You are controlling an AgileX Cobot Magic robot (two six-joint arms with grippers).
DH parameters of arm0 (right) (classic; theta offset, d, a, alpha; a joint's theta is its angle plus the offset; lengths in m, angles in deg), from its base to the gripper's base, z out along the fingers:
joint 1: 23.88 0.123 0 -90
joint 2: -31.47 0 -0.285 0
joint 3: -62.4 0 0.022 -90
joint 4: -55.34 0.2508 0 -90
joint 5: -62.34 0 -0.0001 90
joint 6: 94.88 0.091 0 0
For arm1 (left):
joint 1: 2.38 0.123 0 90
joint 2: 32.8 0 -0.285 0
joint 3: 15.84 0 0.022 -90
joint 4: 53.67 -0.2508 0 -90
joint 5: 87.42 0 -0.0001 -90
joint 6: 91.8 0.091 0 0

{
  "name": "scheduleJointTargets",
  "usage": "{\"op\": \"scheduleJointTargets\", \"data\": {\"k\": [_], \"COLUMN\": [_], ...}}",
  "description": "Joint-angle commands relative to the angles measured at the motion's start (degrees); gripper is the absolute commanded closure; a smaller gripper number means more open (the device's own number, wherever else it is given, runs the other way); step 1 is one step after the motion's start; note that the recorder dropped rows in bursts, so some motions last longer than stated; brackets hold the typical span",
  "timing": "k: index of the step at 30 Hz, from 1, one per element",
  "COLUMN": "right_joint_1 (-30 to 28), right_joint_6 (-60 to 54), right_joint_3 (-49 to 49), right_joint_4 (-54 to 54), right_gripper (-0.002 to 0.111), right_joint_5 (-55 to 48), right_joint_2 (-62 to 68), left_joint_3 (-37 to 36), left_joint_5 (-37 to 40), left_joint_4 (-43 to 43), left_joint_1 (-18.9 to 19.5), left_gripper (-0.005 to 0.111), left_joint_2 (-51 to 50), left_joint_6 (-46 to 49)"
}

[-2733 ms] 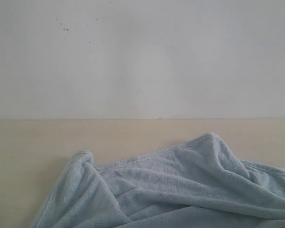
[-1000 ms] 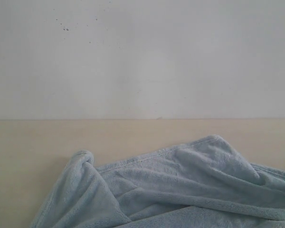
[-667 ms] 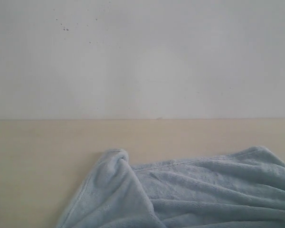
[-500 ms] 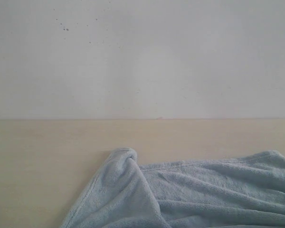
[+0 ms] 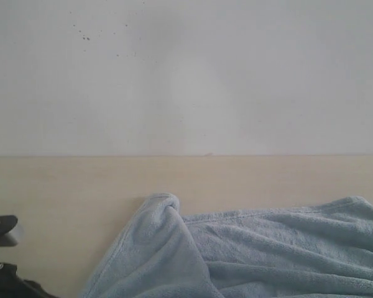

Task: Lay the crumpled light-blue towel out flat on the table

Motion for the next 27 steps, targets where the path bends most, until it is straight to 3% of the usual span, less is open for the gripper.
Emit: {"op": "scheduleJointTargets", "data": {"k": [1,10,18,27], "right_joint_1": [0.58,0.58,0.58,0.58], "right_joint_6": [0.19,0.18,0.18,0.18], "right_joint_3": [0.04,0.04,0.04,0.04], "right_joint_4": [0.22,0.31,0.31,0.31], "right_gripper": [0.108,0.108,0.108,0.108], "right_joint_5": [-0.77,-4.31,-5.74,-6.69], "right_joint_2": [-3.11,-4.27,-4.27,-4.27], "left_joint_3": [4.28,8.43,11.99,10.10], "left_joint_5": [1.05,3.42,4.14,0.84], "left_joint_4": [-1.37,-1.79,-1.79,-2.47], "left_joint_1": [-0.43,-0.43,-3.80,-4.63], "left_gripper": [0.103,0.103,0.103,0.103], "left_joint_2": [0.23,-10.78,-18.36,-21.33], "left_joint_6": [0.64,2.38,2.88,2.88]}}
